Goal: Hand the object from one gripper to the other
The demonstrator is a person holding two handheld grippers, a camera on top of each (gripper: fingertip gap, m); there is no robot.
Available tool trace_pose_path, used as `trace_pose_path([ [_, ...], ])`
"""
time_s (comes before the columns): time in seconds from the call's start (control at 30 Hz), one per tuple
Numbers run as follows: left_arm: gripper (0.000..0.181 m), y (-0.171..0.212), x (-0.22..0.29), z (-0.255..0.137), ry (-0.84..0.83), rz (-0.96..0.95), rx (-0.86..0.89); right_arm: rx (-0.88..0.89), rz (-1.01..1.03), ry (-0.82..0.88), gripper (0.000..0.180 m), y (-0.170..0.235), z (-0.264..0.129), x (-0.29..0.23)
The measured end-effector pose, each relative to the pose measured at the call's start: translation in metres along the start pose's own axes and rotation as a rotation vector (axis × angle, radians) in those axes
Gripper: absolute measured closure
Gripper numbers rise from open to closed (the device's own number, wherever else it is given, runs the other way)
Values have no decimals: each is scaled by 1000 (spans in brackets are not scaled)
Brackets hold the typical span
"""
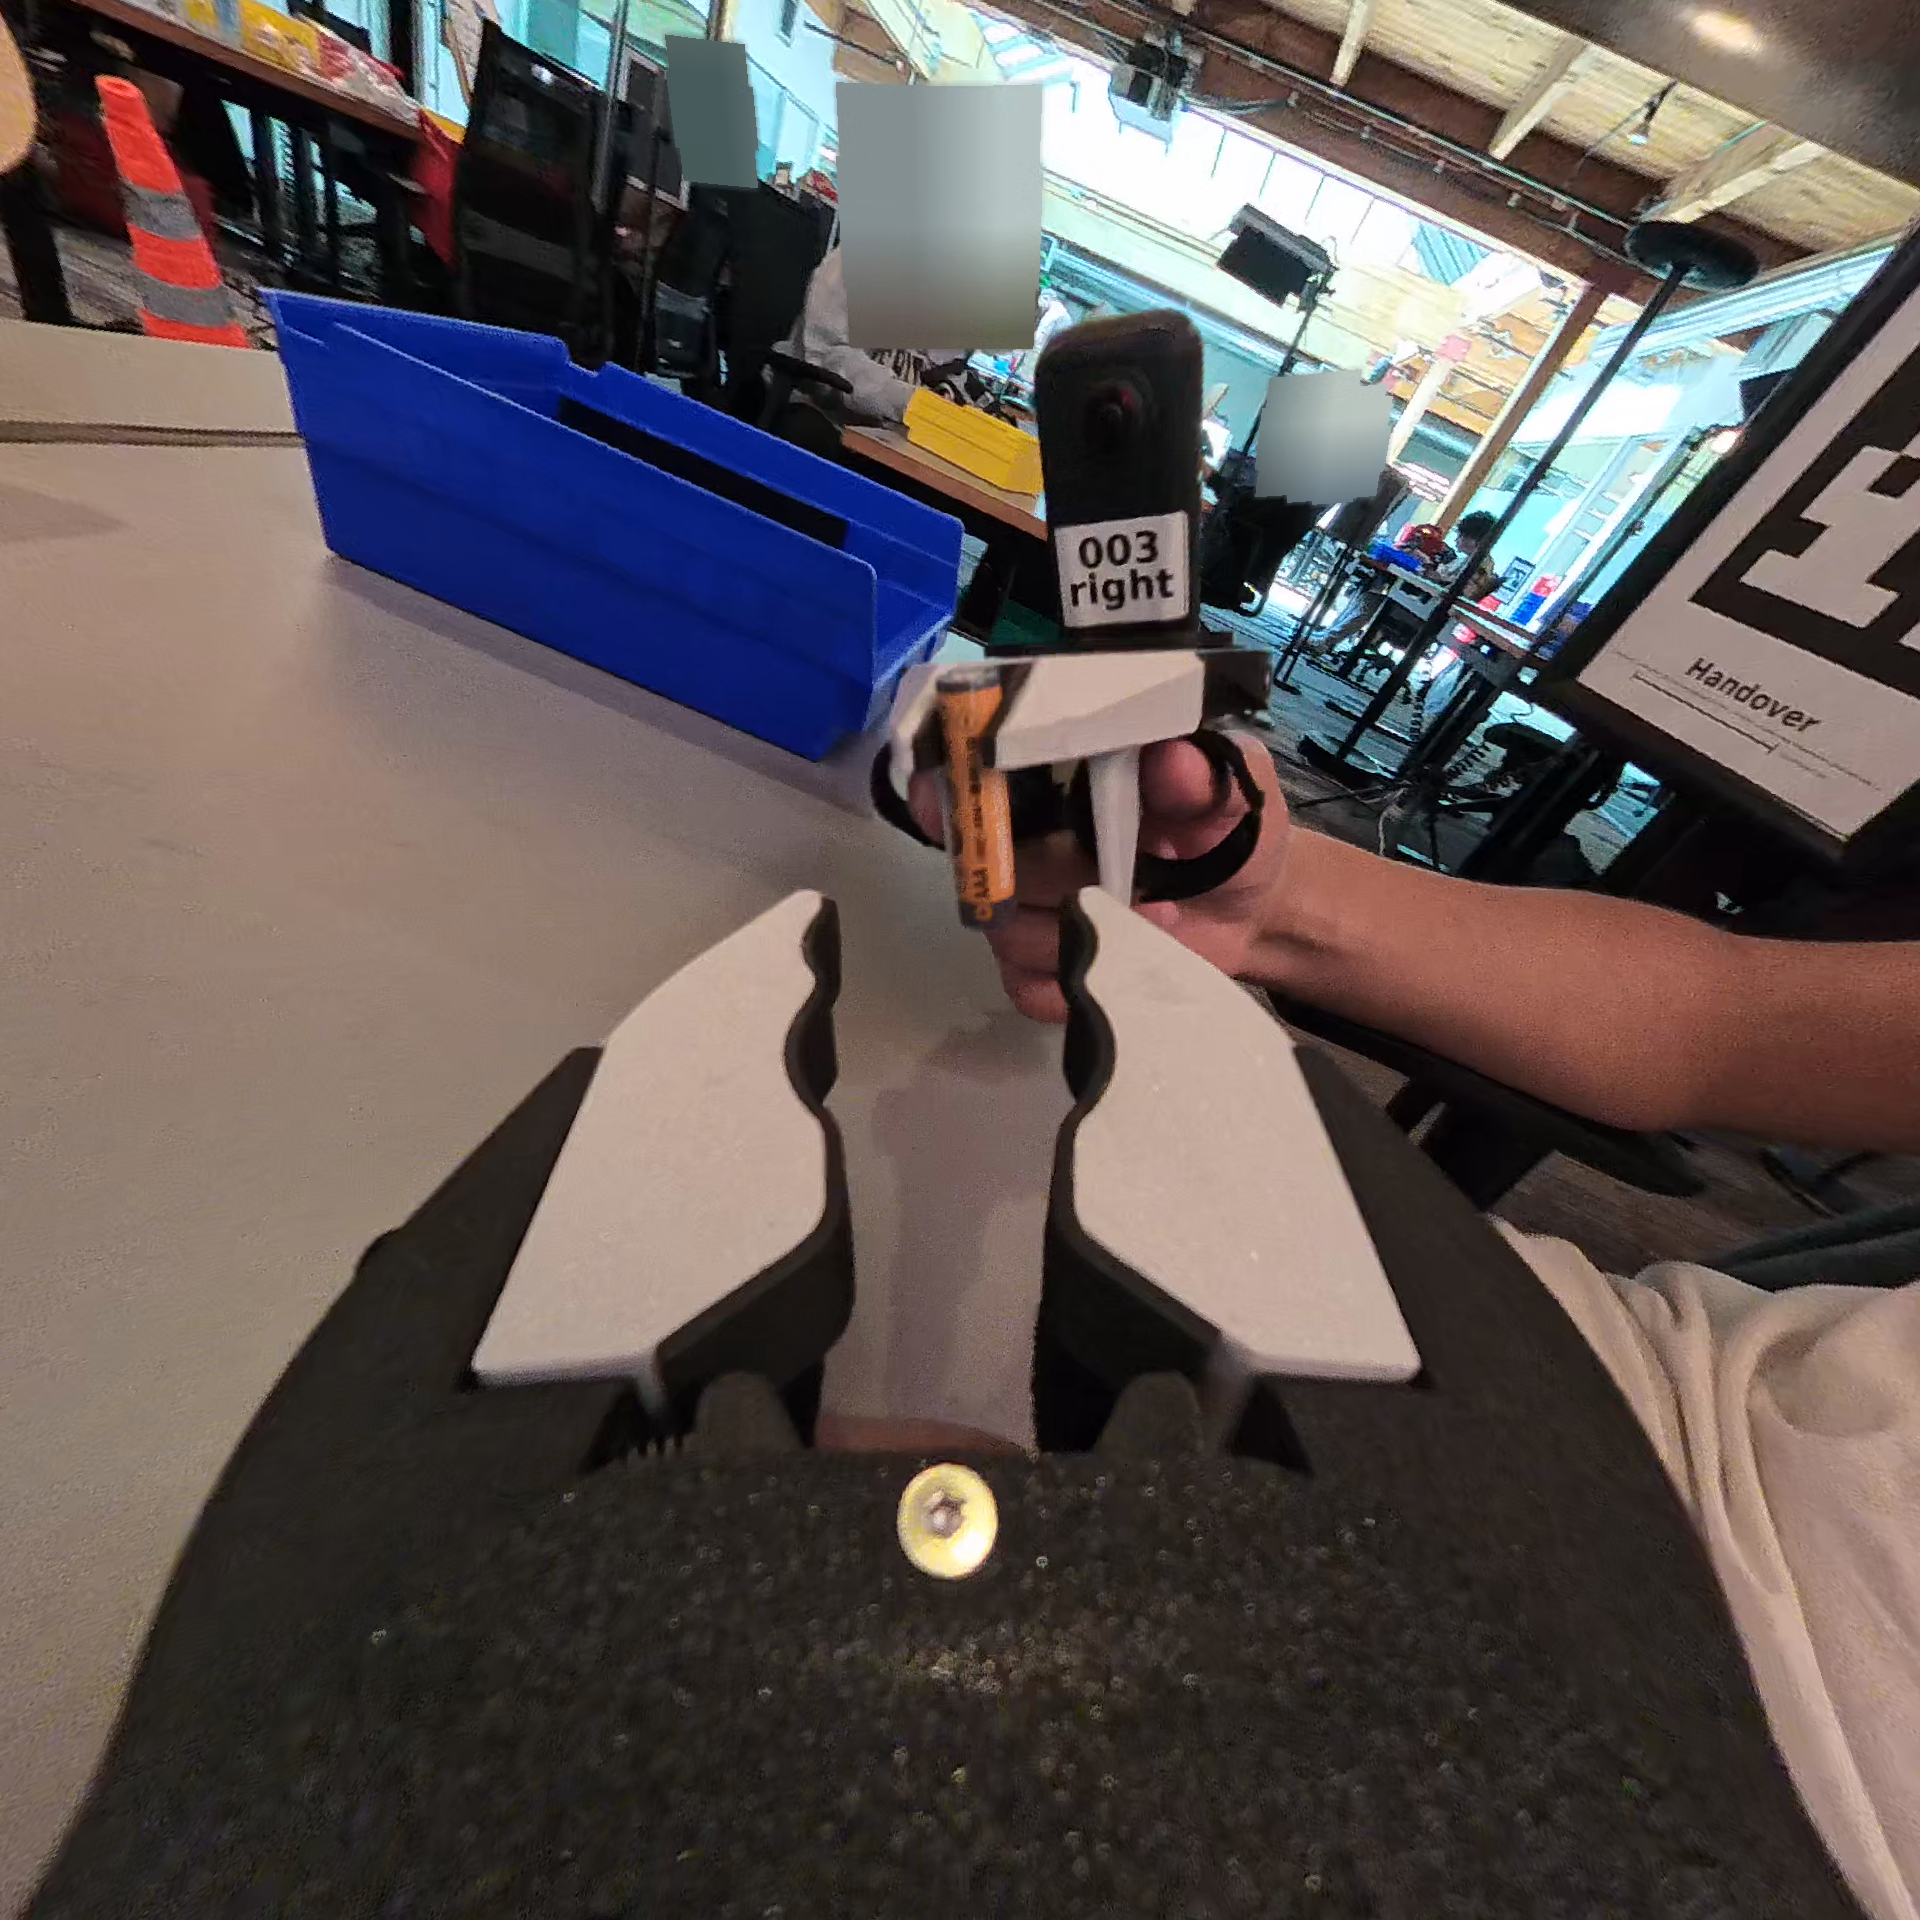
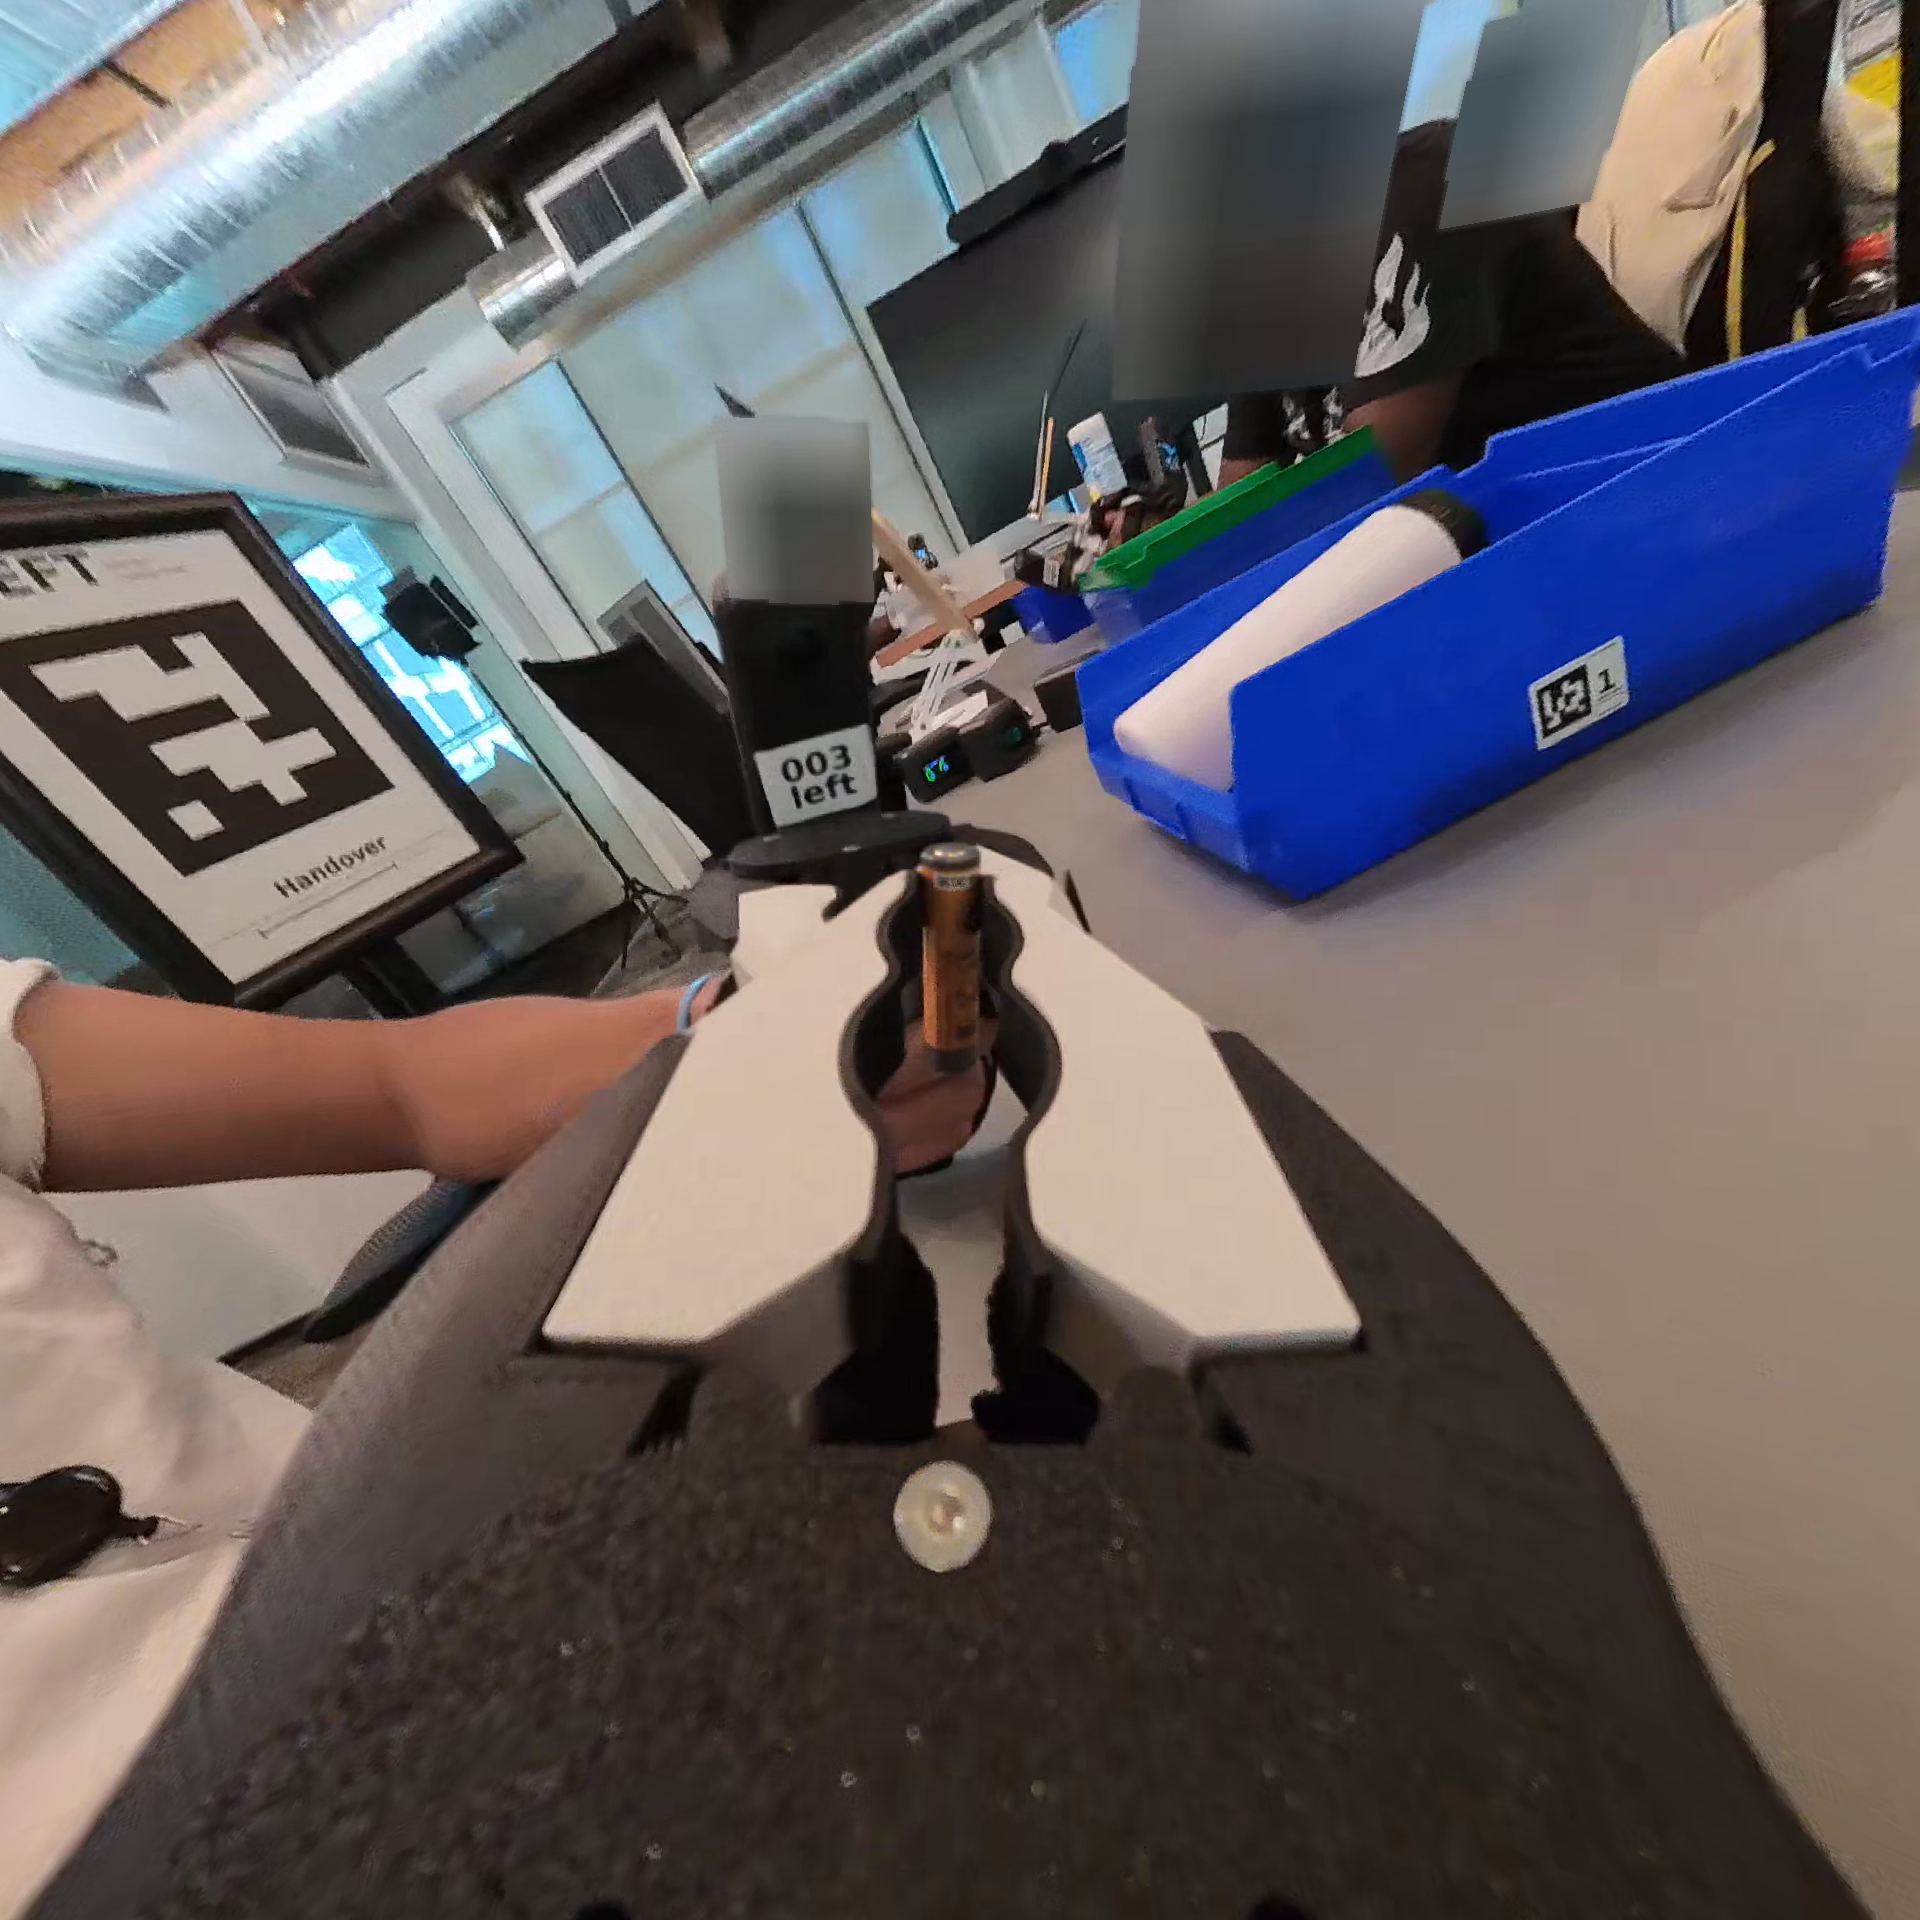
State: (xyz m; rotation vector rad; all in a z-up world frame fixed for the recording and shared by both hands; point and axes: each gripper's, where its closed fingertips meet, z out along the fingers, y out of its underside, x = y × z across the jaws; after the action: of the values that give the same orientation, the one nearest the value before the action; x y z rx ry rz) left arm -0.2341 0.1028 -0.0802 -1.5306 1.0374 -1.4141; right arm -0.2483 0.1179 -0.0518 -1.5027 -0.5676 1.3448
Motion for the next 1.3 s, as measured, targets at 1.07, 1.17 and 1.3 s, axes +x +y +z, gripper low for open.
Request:
trace_pose_path([
  [1.07,171,31,-16,-7,16,-314,-189,-439,-1254,481,105,63,9,19],
  [1.17,170,33,-15,-4,0,-296,-203,-453,-1295,494,117,65,13,21],
  [1.3,171,40,-16,-4,-14,-267,-239,-456,-1333,532,133,60,10,27],
])
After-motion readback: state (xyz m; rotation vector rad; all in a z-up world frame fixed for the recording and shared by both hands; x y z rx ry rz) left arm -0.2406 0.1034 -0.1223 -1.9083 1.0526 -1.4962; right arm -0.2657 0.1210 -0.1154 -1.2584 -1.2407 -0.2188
